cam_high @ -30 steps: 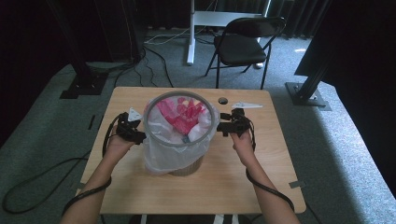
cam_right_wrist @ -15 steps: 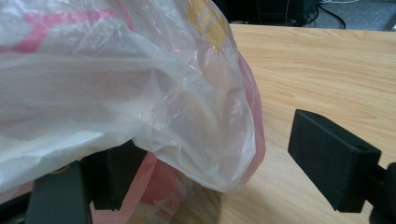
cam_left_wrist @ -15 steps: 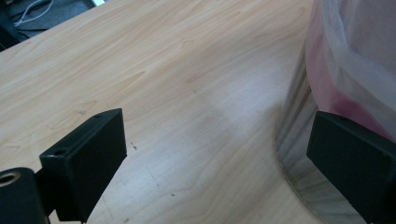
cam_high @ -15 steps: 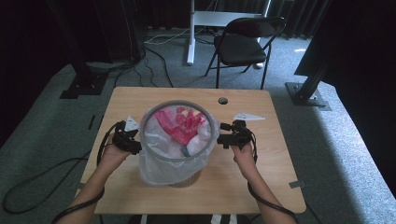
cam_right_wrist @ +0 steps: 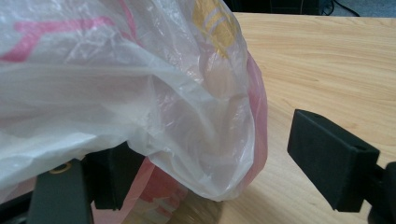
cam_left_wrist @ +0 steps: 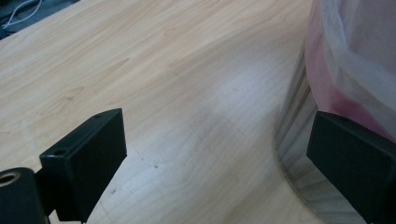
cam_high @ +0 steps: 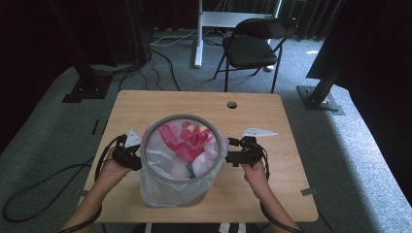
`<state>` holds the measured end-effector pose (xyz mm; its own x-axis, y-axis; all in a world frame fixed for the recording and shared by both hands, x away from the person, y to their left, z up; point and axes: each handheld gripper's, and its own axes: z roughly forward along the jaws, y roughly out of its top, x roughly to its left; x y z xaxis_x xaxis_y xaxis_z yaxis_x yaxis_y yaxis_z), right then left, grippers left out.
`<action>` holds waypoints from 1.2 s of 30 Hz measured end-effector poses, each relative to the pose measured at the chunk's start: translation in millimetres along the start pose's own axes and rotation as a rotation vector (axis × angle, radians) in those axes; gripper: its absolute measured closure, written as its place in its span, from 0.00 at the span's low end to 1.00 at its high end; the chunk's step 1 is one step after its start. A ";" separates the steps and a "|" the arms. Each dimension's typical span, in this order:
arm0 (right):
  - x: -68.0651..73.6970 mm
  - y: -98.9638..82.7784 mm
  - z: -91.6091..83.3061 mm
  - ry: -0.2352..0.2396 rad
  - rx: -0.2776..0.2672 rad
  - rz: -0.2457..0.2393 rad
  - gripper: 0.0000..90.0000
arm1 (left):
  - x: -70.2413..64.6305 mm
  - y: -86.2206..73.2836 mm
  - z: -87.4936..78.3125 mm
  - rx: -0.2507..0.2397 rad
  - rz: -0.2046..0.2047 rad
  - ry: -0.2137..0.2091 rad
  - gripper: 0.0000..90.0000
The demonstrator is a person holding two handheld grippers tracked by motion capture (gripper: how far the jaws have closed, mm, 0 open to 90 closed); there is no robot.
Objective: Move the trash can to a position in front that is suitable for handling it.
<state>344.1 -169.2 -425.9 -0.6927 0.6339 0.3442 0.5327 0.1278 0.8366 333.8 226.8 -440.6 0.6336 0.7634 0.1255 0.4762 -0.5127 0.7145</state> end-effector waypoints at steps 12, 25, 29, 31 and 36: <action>14.6 -9.6 -7.7 0.000 0.001 -0.033 0.18 | -6.3 -6.9 -9.8 0.000 0.022 -0.017 0.05; -12.6 -24.1 -18.3 0.003 0.037 -0.083 0.16 | 6.5 -70.7 5.1 0.021 -0.185 -0.041 0.00; -22.3 -30.3 -29.4 0.026 0.046 -0.042 0.13 | -1.0 -90.4 8.3 0.049 -0.183 -0.042 0.00; -27.3 -33.8 -34.6 0.089 0.041 -0.021 0.12 | -3.6 -94.9 8.7 0.051 -0.185 -0.046 0.00; -32.2 -40.3 -45.0 0.075 0.064 -0.030 0.12 | -9.4 -118.7 10.8 0.029 -0.226 -0.031 0.00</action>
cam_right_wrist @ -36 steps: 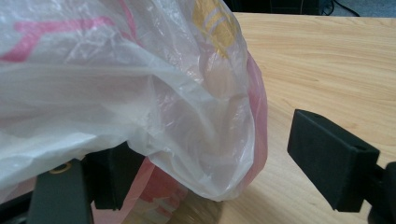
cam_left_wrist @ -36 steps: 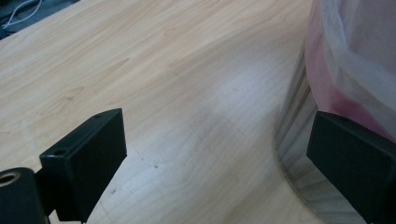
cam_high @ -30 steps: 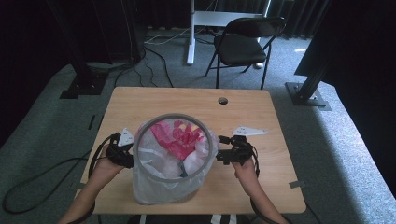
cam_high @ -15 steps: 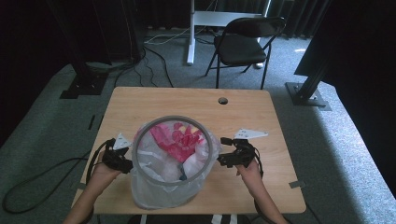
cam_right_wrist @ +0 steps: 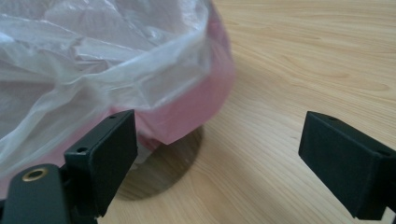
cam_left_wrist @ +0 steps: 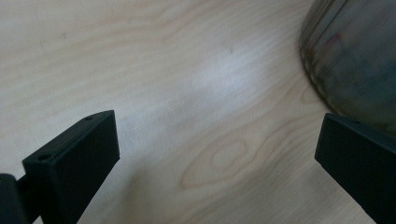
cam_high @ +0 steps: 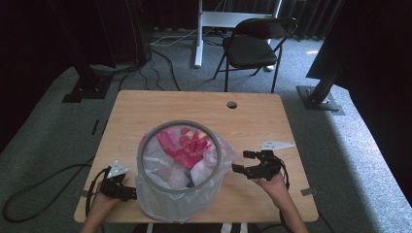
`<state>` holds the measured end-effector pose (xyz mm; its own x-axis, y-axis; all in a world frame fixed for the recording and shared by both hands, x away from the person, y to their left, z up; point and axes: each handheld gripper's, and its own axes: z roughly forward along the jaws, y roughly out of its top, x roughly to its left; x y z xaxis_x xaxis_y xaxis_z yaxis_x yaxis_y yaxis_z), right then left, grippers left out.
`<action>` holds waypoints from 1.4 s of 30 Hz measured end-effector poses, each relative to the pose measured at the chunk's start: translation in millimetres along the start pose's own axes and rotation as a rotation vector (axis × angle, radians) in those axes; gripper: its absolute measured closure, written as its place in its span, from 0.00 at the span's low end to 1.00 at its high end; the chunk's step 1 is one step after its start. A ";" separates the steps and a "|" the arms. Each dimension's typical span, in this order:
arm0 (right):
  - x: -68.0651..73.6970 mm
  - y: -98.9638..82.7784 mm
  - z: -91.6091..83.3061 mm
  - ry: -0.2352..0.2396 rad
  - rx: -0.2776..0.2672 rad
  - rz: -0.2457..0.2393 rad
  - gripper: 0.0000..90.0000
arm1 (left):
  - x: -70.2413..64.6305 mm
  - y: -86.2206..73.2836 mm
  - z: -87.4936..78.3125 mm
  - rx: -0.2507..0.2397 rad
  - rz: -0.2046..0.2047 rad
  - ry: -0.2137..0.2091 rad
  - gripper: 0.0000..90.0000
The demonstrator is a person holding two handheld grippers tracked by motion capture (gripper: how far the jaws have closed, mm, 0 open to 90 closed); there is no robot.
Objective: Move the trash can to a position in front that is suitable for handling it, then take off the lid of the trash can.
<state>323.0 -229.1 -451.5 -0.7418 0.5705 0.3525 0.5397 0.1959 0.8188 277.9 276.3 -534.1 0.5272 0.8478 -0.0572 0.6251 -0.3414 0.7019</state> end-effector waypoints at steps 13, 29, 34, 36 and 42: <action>-4.5 8.3 -31.9 -0.020 -0.068 0.001 0.12 | 8.9 -14.9 -5.6 -0.056 -0.027 -0.006 0.00; 20.7 69.3 -38.3 -0.023 -0.100 -0.104 0.12 | 10.8 -20.3 -7.0 -0.064 -0.028 -0.038 0.00; 28.5 91.3 -34.3 -0.021 -0.106 -0.141 0.12 | 9.4 -19.8 -5.8 -0.056 -0.029 -0.040 0.00; 31.3 99.2 -31.9 -0.016 -0.107 -0.152 0.12 | 9.4 -19.9 -5.9 -0.055 -0.030 -0.038 0.00; 40.0 120.9 -23.7 0.000 -0.101 -0.181 0.13 | 7.1 -20.9 -6.4 -0.043 -0.017 -0.031 0.00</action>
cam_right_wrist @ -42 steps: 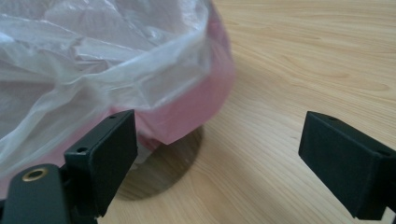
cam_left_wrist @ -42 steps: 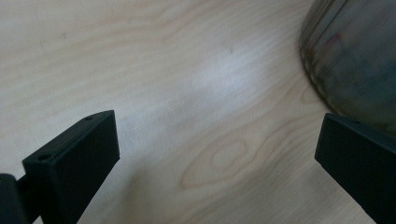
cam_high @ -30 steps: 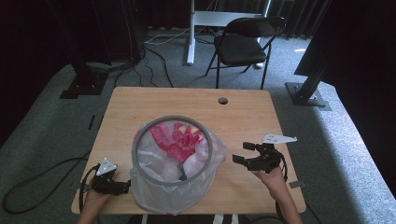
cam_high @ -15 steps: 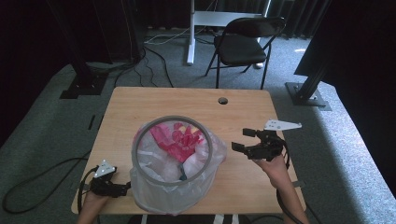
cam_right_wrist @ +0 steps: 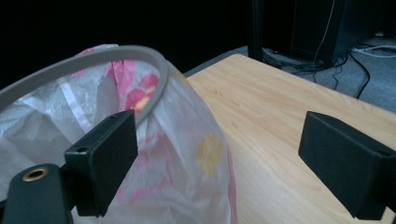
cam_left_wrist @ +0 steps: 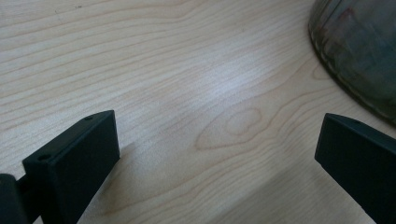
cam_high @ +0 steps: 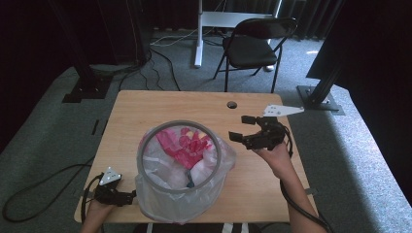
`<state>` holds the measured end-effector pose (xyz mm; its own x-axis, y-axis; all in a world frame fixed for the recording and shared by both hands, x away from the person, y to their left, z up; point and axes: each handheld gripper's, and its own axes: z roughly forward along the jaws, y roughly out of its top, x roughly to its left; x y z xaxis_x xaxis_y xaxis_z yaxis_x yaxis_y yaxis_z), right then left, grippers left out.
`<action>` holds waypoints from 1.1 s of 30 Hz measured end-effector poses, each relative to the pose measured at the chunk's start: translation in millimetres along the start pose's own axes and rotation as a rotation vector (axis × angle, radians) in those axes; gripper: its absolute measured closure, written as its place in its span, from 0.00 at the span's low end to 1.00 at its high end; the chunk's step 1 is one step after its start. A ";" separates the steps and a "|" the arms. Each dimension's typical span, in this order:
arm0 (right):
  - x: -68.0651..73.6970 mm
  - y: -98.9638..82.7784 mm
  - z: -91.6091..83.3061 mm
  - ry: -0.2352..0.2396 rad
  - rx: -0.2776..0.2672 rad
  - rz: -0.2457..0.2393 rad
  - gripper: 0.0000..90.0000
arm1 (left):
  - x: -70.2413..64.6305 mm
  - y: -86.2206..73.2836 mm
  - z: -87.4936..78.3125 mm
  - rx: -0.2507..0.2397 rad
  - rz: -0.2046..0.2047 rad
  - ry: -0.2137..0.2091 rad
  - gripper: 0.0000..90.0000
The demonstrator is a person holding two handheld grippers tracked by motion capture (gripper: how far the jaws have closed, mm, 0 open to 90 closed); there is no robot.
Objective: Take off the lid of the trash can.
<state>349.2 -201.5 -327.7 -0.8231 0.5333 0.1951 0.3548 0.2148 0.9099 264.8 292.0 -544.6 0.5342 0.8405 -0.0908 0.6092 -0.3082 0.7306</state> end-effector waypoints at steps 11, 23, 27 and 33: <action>2.5 28.8 26.5 0.023 0.022 -0.020 0.14 | -1.3 -0.8 -0.2 0.011 0.013 -0.008 0.00; 6.0 43.6 64.0 0.057 0.099 -0.019 0.39 | -1.2 -0.3 1.1 0.029 0.021 -0.013 0.00; 9.9 47.3 73.6 0.079 0.136 -0.047 0.49 | -1.5 0.0 1.8 0.034 0.024 -0.013 0.00; 14.3 51.1 86.2 0.110 0.180 -0.055 0.64 | -1.1 -0.1 1.6 0.033 0.022 -0.015 0.00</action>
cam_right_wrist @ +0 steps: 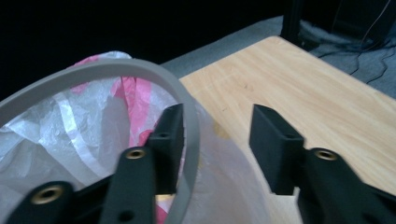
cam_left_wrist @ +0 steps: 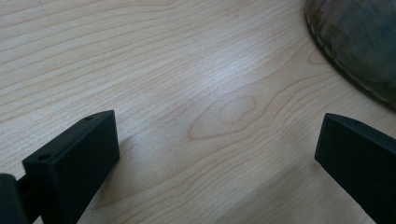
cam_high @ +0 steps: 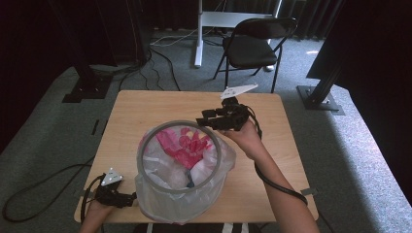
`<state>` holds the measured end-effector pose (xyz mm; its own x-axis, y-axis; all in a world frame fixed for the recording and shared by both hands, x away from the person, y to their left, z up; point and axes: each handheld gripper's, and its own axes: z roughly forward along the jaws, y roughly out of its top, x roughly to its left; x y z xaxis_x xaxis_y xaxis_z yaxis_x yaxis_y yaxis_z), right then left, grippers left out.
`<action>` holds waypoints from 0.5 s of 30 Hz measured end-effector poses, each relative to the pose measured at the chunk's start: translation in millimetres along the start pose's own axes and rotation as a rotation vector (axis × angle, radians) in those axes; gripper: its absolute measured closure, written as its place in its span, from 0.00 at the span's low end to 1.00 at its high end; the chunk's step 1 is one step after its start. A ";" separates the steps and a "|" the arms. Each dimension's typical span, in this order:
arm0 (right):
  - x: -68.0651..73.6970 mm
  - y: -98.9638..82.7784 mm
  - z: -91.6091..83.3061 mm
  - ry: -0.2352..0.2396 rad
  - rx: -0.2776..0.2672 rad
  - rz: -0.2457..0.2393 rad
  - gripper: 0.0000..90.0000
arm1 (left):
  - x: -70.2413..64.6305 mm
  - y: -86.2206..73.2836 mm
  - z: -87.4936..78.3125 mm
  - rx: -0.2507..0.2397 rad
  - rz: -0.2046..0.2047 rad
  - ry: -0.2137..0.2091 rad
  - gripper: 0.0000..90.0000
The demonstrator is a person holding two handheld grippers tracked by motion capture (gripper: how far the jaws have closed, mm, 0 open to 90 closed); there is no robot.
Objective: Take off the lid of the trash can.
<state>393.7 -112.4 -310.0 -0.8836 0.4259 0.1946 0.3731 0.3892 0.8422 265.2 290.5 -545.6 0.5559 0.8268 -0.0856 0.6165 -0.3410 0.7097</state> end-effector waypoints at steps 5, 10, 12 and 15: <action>5.8 3.2 11.0 0.017 0.063 -0.032 0.76 | -0.2 0.1 0.1 0.001 0.002 0.001 0.00; 12.4 5.0 22.1 -0.003 0.146 -0.065 0.84 | -0.1 0.2 0.3 0.002 0.003 0.004 0.00; 13.1 5.6 24.6 -0.012 0.172 -0.071 0.86 | -0.4 0.3 0.4 0.004 0.006 0.006 0.00; 13.4 6.1 24.8 -0.011 0.181 -0.074 0.87 | -0.5 0.3 0.5 0.004 0.007 0.006 0.00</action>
<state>391.1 -84.1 -314.7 -0.9075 0.3997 0.1292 0.3533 0.5599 0.7495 265.4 289.8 -545.7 0.5564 0.8274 -0.0762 0.6149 -0.3483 0.7076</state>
